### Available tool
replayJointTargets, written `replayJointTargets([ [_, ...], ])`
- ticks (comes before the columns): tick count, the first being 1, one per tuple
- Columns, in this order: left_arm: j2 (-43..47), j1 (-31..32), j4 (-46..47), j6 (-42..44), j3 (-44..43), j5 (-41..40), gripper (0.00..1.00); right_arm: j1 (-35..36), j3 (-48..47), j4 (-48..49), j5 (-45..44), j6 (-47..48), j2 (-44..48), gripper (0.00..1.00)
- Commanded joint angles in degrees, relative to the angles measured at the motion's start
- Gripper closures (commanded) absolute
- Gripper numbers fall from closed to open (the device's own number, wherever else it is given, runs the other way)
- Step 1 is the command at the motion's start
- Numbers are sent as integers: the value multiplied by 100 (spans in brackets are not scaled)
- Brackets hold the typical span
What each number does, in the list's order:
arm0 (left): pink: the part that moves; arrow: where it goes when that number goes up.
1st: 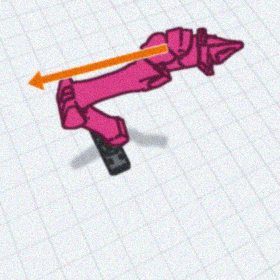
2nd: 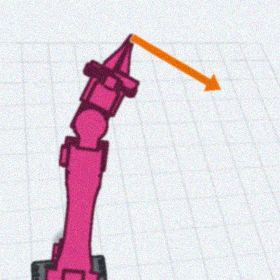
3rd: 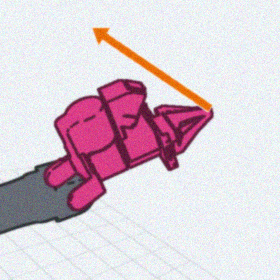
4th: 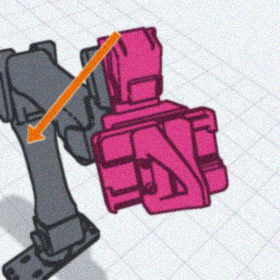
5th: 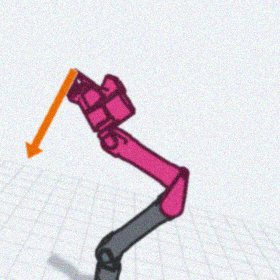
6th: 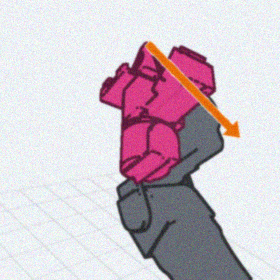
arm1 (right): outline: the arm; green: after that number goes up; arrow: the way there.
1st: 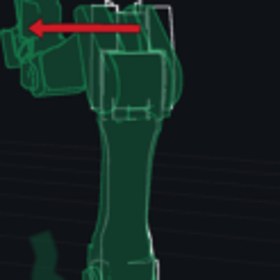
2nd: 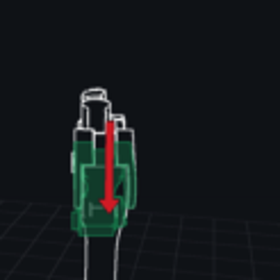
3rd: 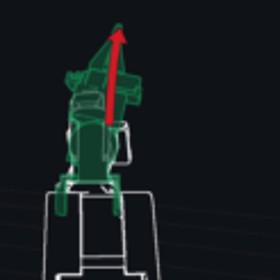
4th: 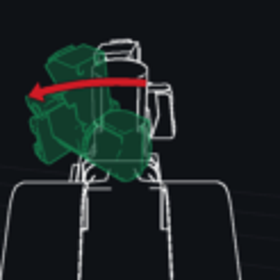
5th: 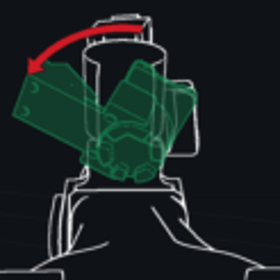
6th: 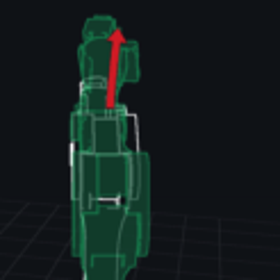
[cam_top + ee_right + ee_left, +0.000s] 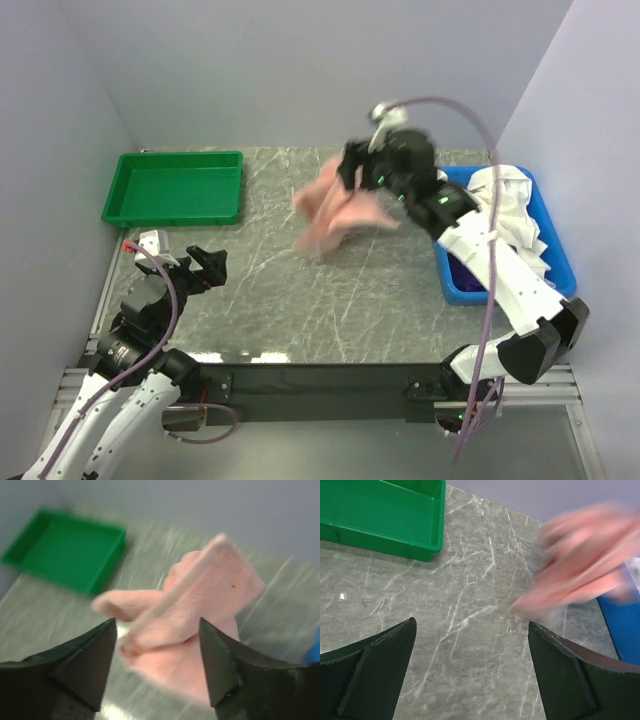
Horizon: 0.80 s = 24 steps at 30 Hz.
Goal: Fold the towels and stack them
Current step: Move the towel to the center of the board, then flatten out the crumpled towel
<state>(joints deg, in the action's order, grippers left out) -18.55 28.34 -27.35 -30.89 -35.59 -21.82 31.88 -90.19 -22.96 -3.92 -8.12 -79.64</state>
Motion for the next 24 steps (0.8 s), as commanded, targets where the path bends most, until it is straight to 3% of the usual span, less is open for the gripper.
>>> replayJointTargets([
  [1,-140,-12,116,48,-79,170,1,441,685,-112,6,-295,414,21],
  [7,-474,-30,300,92,-36,503,1,451,2328,177,-249,-778,502,20],
  [11,-1071,-30,432,40,-210,837,1,276,2682,468,-460,-1094,230,21],
  [18,-3214,-21,1178,-285,-922,2181,1,-926,3227,1390,128,-2165,-262,26],
  [24,-5069,31,2102,-549,-1397,3237,5,-1131,2920,1382,294,-2080,-859,27],
])
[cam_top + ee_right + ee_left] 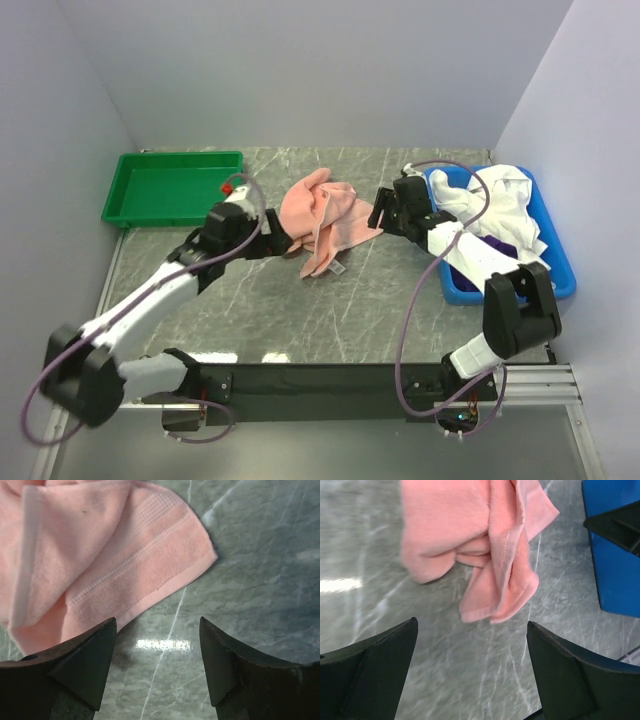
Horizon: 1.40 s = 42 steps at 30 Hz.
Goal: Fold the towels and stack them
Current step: Flatten out the crumpled towel
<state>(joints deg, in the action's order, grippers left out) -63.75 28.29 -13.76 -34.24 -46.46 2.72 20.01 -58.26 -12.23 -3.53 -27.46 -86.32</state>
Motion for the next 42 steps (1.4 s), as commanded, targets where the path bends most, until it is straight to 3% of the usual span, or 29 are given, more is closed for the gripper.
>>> replayJointTargets([
  [1,-743,79,830,-241,-355,800,5,56,-265,300,317,-163,-227,28],
  [8,-2227,387,1218,-425,-935,1090,13,56,253,773,651,-575,-280,28],
  [14,-2765,607,1332,-513,-1102,1047,21,38,430,1073,661,-638,-411,28],
  [25,-3433,862,1394,-540,-1541,344,32,12,-255,1416,924,-479,-1360,28],
  [28,-3601,853,1086,-374,-1760,-165,45,12,-484,1451,968,-462,-1694,37],
  [32,-3767,845,709,3,-2077,-754,77,-6,-695,1347,1056,-462,-2194,44],
  [35,-3891,827,340,347,-2429,-1273,93,3,-722,1136,1091,-488,-2398,58],
  [37,-3987,748,138,592,-2691,-1606,97,3,-634,978,1083,-505,-2407,68],
  [42,-4426,336,-153,1173,-3586,-2056,97,-6,-47,266,1223,-506,-2047,72],
])
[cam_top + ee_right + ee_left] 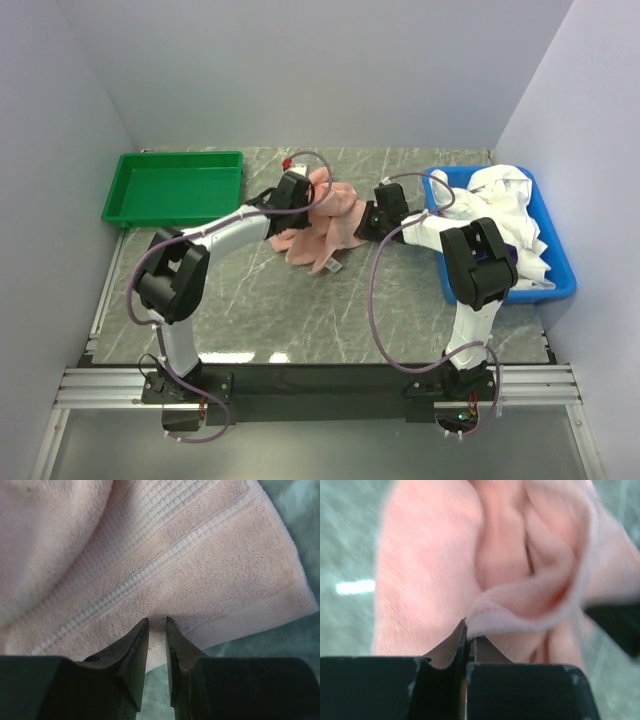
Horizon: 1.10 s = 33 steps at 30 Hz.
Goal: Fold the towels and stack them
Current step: Flatten out the crumpled towel
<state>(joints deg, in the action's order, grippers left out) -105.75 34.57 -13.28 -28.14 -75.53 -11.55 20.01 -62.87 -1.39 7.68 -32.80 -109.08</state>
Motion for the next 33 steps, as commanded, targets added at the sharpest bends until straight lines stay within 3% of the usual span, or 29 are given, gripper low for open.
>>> replayJointTargets([
  [1,-444,-354,-254,755,-848,-725,97,-6,555,-880,137,2,325,73],
  [10,-1869,-864,-378,1837,-3362,-954,87,169,2077,-1092,646,-43,1862,69],
  [15,-1976,-873,-333,1900,-3742,-604,54,398,2008,-1214,709,168,2724,59],
  [17,-1520,-864,-228,1725,-3470,-472,36,407,1841,-1538,281,396,3031,53],
  [18,-1309,-864,-184,1646,-3077,-410,29,390,1666,-1662,78,475,3111,45],
  [21,-369,-855,-210,1058,-2251,-234,11,302,1384,-2084,-723,765,3208,33],
  [25,886,-811,-702,-100,-1134,100,7,-49,1199,-2357,-1242,889,2989,32],
  [33,2251,-311,-668,-1202,1721,303,10,-120,1058,-2419,-1656,749,2356,32],
])
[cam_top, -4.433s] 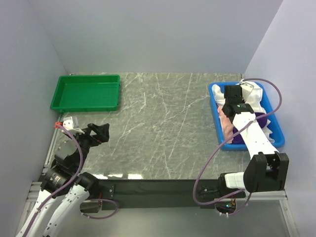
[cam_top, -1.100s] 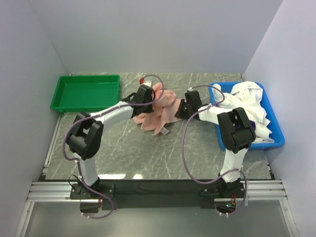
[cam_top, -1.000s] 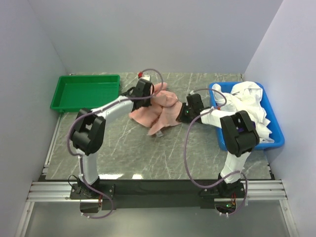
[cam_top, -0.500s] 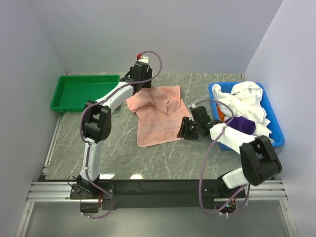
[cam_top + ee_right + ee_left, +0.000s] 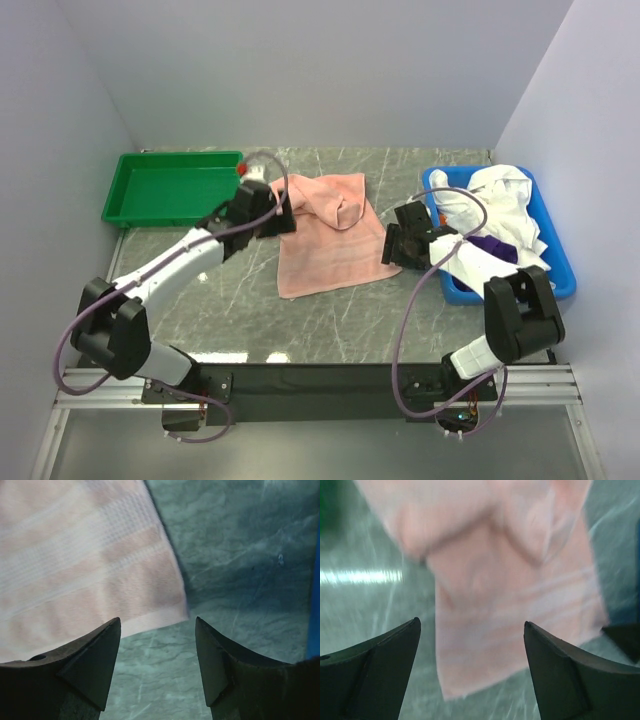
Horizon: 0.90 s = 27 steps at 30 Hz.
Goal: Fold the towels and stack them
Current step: Flatten out the crumpled towel
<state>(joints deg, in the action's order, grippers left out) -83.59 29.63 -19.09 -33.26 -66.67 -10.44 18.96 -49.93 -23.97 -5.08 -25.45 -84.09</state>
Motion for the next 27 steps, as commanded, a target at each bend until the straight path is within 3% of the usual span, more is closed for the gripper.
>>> replayJointTargets([
  [1,132,192,-42,-874,1014,217,11,-7,-228,-161,-432,-12,-229,32],
  [10,-25,333,336,-1288,1965,174,16,-7,-43,252,-397,-258,-599,38],
  [19,-482,517,231,-1341,1948,121,23,11,71,384,-186,-311,-687,51],
  [22,-623,623,38,-1368,1913,77,28,2,98,419,-134,-329,-696,65],
  [27,-535,737,-253,-1455,1930,-37,28,-15,194,445,-98,-329,-564,97],
])
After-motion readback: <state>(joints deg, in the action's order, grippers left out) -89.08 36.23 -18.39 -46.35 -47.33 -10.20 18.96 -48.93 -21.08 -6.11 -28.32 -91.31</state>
